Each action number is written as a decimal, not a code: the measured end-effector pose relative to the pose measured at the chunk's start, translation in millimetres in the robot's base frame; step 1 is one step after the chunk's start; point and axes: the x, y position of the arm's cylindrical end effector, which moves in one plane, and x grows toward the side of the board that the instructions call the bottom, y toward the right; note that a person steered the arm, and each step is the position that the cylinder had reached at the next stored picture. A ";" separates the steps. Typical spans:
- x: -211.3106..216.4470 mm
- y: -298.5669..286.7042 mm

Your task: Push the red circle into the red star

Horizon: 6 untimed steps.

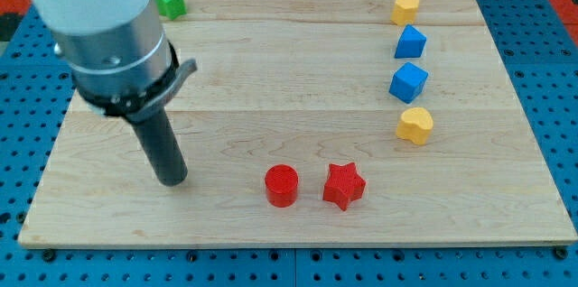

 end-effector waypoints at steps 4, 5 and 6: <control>44.1 106.6; 63.0 165.8; 29.4 197.6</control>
